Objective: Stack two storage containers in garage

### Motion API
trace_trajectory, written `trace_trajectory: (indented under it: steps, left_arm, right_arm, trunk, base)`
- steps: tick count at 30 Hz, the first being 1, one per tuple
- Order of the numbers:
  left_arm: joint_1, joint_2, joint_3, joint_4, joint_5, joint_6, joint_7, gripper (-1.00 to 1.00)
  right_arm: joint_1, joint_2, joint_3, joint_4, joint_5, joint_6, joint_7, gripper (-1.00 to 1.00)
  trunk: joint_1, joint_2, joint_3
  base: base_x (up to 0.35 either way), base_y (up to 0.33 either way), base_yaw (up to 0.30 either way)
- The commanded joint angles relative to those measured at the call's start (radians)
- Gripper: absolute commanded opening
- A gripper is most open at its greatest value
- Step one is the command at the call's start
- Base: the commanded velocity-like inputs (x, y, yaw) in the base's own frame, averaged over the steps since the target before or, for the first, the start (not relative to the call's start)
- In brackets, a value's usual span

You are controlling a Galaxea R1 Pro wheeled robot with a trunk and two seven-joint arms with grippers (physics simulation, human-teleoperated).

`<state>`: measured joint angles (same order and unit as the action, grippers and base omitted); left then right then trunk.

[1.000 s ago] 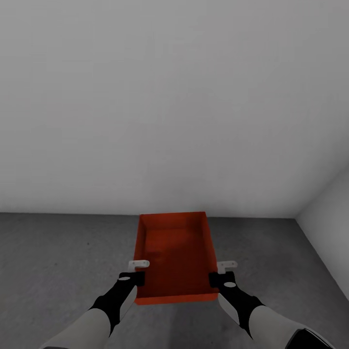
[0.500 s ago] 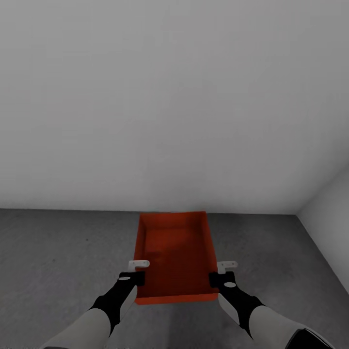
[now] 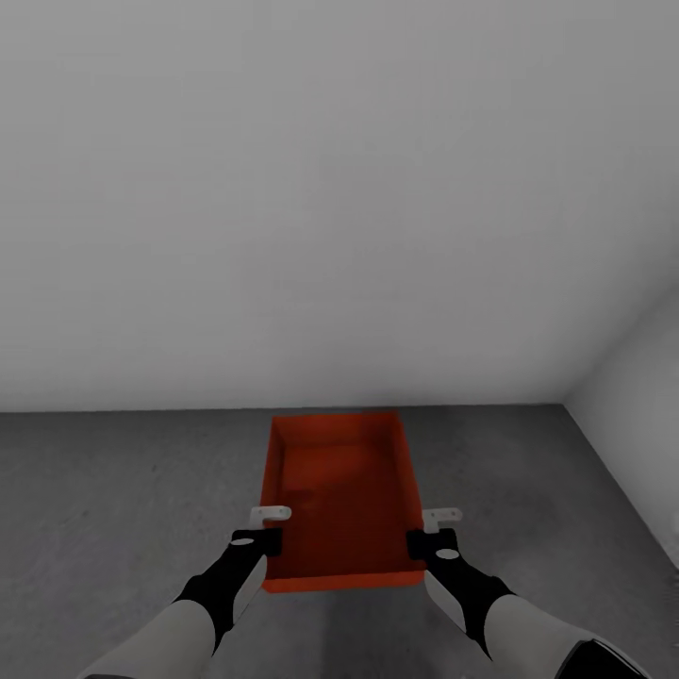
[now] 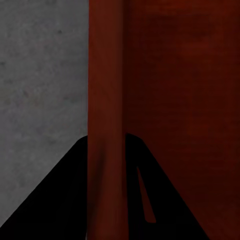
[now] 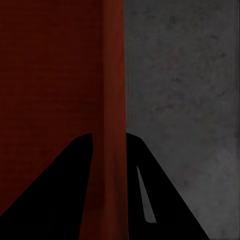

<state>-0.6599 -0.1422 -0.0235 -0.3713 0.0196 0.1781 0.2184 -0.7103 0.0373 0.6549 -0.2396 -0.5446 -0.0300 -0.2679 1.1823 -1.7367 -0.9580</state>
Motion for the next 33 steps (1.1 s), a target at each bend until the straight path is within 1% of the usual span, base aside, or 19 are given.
trace_trajectory:
  steps: [1, 7, 10, 32, 33]
  left_arm:
    - [0.0, 0.001, -0.003, -0.001, 0.003, 0.008, 0.009, -1.0]
    - [0.0, 0.001, -0.003, -0.001, 0.003, 0.008, 0.009, -1.0]
    - [0.0, 0.001, -0.003, -0.001, 0.003, 0.008, 0.009, -1.0]
    - [0.0, 0.001, -0.003, -0.001, 0.003, 0.007, 0.009, -1.0]
    - [0.0, 0.001, -0.003, -0.001, 0.003, 0.006, 0.009, -1.0]
  right_arm:
    - [-0.001, -0.02, -0.01, 0.0, 0.004, -0.005, -0.008, -1.0]
    - [-0.001, -0.021, -0.01, -0.001, 0.004, -0.004, -0.008, -1.0]
    - [-0.001, -0.021, -0.011, -0.001, 0.005, -0.004, -0.008, -1.0]
    - [-0.001, -0.022, -0.01, 0.0, 0.005, -0.004, -0.009, -1.0]
    - [-0.001, -0.022, -0.01, 0.0, 0.005, -0.004, -0.008, -1.0]
  trunk:
    - [0.004, -0.008, -0.005]
    - [0.027, -0.05, -0.027]
    - [0.038, -0.071, -0.037]
    - [0.123, -0.225, -0.107]
    - [0.123, -0.225, -0.107]
  base:
    - [0.0, 0.0, -0.244]
    - [0.0, 0.0, -0.247]
    - [0.0, 0.0, -0.104]
    - [0.0, 0.0, -0.006]
    - [0.0, 0.0, 0.0]
